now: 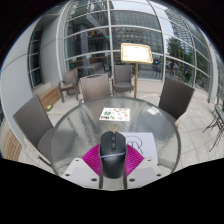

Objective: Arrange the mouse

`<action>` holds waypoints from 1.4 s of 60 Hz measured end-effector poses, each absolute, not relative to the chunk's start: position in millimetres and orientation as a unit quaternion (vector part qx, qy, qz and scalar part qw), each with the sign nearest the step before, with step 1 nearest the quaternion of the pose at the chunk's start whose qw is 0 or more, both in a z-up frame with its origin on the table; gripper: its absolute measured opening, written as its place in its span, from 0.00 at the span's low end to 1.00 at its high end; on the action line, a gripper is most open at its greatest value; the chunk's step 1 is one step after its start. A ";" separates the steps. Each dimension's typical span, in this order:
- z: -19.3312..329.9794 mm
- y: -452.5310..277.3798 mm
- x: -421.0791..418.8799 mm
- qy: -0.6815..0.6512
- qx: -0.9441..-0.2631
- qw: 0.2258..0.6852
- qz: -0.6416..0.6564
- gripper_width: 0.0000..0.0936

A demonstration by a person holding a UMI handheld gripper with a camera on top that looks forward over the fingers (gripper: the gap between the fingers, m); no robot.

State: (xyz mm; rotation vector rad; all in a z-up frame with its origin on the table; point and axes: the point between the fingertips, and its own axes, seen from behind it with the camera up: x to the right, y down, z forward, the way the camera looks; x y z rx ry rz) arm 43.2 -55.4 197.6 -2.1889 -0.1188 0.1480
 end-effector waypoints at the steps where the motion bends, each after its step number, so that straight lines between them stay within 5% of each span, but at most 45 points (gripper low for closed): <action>1: 210.1 -47.2 43.9 -0.047 -0.882 0.464 0.061 0.29; 8: 273.2 11.0 64.1 -0.033 -0.856 0.513 0.047 0.29; 15: 266.6 74.4 98.6 -0.012 -0.854 0.520 0.034 0.29; 31: 54.8 107.1 146.1 0.012 -0.920 0.391 0.012 0.29; 44: -16.2 87.0 131.2 -0.019 -0.935 0.352 0.029 0.33; 58: -16.6 88.8 130.0 -0.050 -0.929 0.365 0.023 0.54; 63: -8.2 84.3 137.6 -0.049 -0.933 0.358 0.006 0.96; 84: 175.6 46.1 99.5 -0.071 -0.892 0.447 0.004 0.92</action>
